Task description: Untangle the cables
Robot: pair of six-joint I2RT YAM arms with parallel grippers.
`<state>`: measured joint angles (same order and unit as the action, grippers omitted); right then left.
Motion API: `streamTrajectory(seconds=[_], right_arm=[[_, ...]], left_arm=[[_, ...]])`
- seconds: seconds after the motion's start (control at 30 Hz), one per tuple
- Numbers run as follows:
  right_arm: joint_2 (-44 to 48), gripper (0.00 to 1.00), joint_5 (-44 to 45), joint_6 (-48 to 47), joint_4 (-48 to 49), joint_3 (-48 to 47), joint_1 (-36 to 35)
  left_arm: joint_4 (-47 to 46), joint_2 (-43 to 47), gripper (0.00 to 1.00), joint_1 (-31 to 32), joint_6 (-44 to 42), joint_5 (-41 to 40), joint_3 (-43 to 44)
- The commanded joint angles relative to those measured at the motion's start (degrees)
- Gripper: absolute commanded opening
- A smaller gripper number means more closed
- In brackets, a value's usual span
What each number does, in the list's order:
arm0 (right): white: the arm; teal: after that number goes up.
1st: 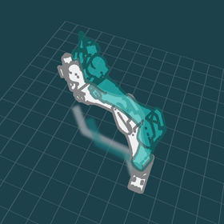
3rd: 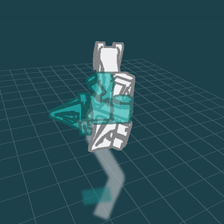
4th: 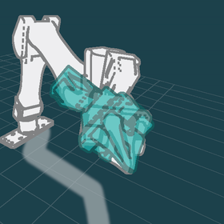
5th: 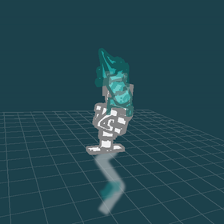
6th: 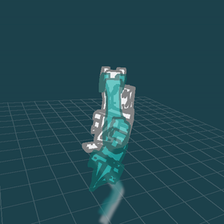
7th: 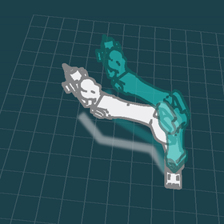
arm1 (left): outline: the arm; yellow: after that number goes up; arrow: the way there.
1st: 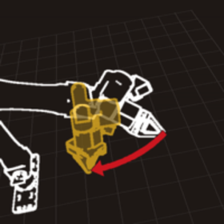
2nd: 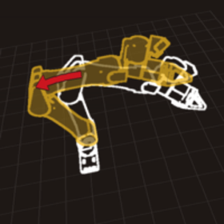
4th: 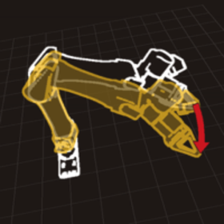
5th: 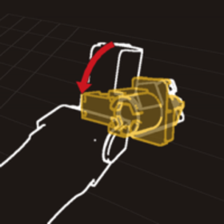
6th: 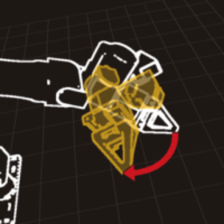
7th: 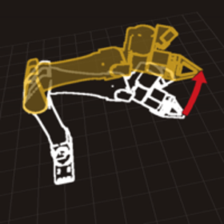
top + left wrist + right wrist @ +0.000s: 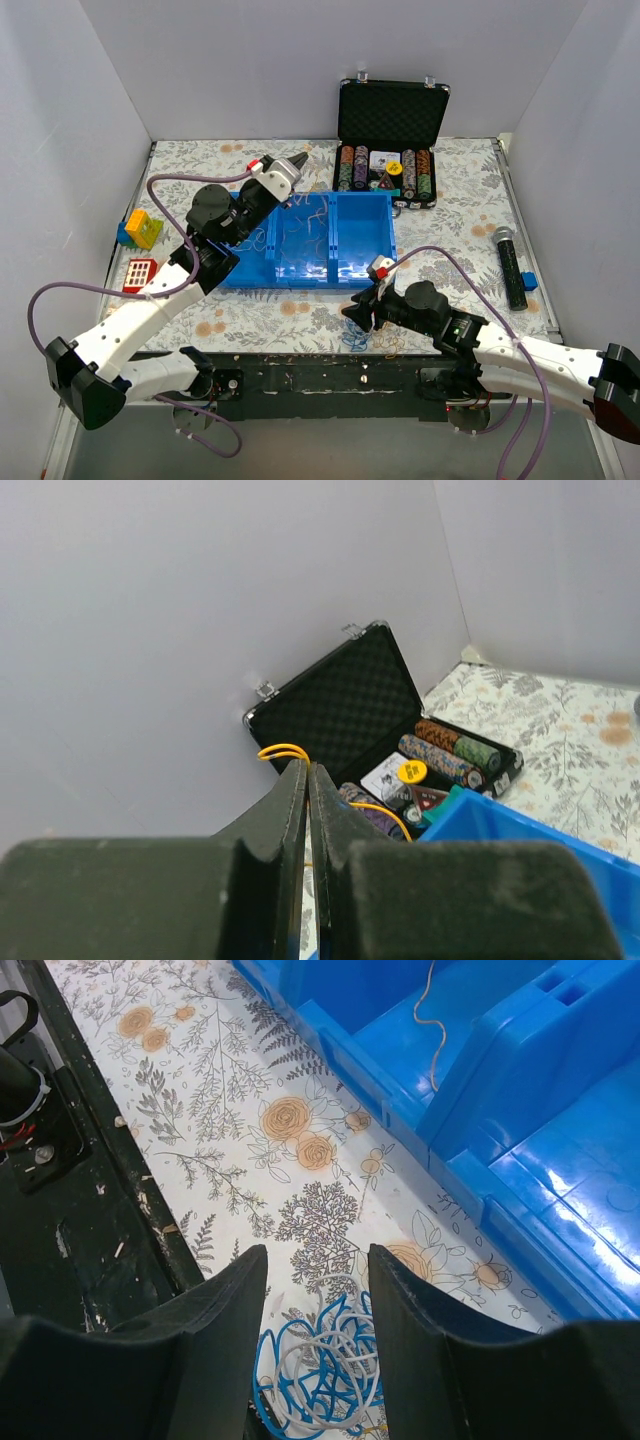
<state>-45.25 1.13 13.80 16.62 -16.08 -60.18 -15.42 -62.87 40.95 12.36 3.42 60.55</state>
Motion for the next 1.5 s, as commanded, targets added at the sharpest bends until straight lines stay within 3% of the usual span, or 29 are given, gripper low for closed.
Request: streamTrajectory(seconds=[0.0, 0.43, 0.9, 1.07, 1.27, 1.3, 1.4, 1.47], right_arm=[[-0.2, 0.53, 1.0, 0.7, 1.9, -1.1, -0.4], [1.0, 0.53, 2.3, 1.1, 1.1, 0.1, -0.4], [0.5, 0.52, 3.1, 1.1, 1.4, -0.1, -0.3], [1.3, 0.52, 3.6, 1.3, 1.3, 0.1, -0.4], [1.6, 0.52, 4.1, 1.4, 1.4, 0.0, -0.3], [1.5, 0.52, 4.1, 1.5, 1.3, -0.2, -0.3], [1.7, 0.55, 4.9, 1.4, 1.1, -0.4, -0.3], [1.8, 0.56, 5.5, 1.4, 1.0, -0.5, -0.4]], left_arm=[[-2.0, -0.2, 0.0, -0.9, 1.9, 0.2, 2.2], [-3.9, 0.4, 0.0, -5.1, 3.8, -0.9, -5.4], [-1.9, -0.9, 0.0, -5.2, 4.3, 0.3, -12.7], [-3.3, -3.8, 0.0, -5.2, 3.0, -1.7, -18.0], [-3.5, -9.6, 0.0, -5.2, 3.6, -0.1, -17.8], [-3.0, -10.8, 0.08, -5.3, 4.0, 0.5, -17.3], [-3.3, -12.5, 0.19, -5.3, 3.6, 1.5, -16.4], [-4.4, -13.3, 0.39, -5.2, 2.7, 1.6, -16.0]])
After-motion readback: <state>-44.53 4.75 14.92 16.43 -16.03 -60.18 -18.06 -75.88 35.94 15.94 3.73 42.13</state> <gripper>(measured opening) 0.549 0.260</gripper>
